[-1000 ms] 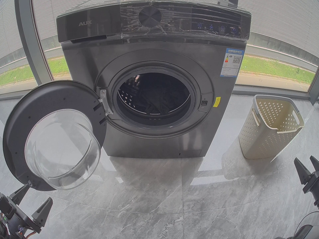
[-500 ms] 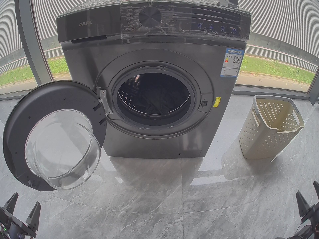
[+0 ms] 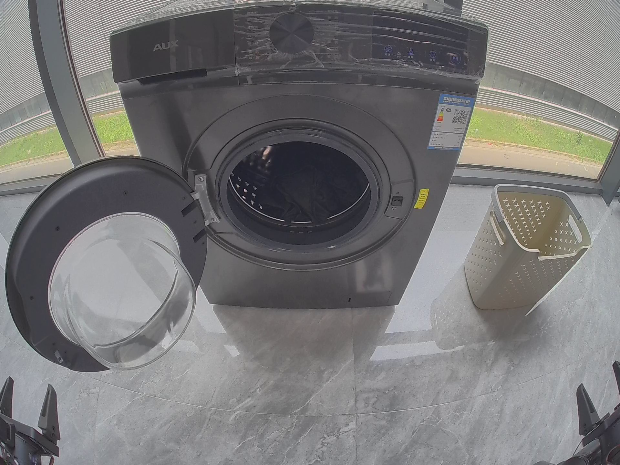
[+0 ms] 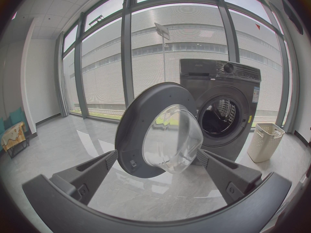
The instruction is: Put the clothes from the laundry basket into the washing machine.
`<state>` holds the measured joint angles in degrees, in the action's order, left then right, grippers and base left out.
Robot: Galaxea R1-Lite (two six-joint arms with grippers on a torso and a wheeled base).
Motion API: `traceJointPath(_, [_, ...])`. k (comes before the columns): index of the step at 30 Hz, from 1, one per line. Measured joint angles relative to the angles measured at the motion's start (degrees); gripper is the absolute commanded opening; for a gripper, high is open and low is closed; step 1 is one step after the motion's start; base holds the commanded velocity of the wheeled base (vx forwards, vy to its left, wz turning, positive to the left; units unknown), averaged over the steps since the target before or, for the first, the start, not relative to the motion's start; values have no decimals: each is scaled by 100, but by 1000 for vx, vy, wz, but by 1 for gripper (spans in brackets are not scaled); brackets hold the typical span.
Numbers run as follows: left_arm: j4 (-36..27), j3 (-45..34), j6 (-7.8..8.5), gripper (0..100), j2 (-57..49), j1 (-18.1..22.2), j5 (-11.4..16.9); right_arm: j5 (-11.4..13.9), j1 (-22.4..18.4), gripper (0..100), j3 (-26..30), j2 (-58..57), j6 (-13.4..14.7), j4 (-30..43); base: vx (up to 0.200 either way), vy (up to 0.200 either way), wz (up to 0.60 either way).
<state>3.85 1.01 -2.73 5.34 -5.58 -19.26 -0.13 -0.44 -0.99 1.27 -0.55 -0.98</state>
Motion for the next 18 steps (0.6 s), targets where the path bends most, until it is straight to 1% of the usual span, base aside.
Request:
traceJointPath(2, [-5,0,17,100,-22,88,-66,-5,-5,100,0,-20,20,2,0,0,0])
traceJointPath(3, [-11,0,16,100,-57,201,9,-7,-7,100,0,-30,28,2,0,0,0])
traceJointPath(5, [-18,0,5,100,-123,322,251,-7,-11,100,0,-39,34,5,0,0,0])
traceJointPath(7, [-33,0,-13,100,-195,401,580,-9,-11,100,0,-48,39,5,0,0,0])
traceJointPath(8, [-66,0,-28,100,-247,440,789,-11,-11,100,0,-50,45,2,0,0,0])
traceJointPath(10, [-174,0,-63,100,-311,482,996,-13,-11,100,0,-54,55,0,0,0,0])
traceJointPath(11, [-207,0,-72,100,-336,499,1037,-16,-13,100,-2,-54,55,0,0,0,0])
traceJointPath(14, [-317,0,-17,100,-394,528,1187,-38,-18,100,-2,-56,52,0,0,0,0])
traceJointPath(15, [-321,0,38,100,-408,532,1336,-49,-18,100,-2,-56,45,0,0,0,0])
traceJointPath(17, [-343,0,218,100,-430,540,1724,-65,-18,100,-2,-56,41,0,0,0,0])
traceJointPath(18, [-352,0,251,100,-435,538,1809,-65,-18,100,-2,-56,41,0,0,0,0])
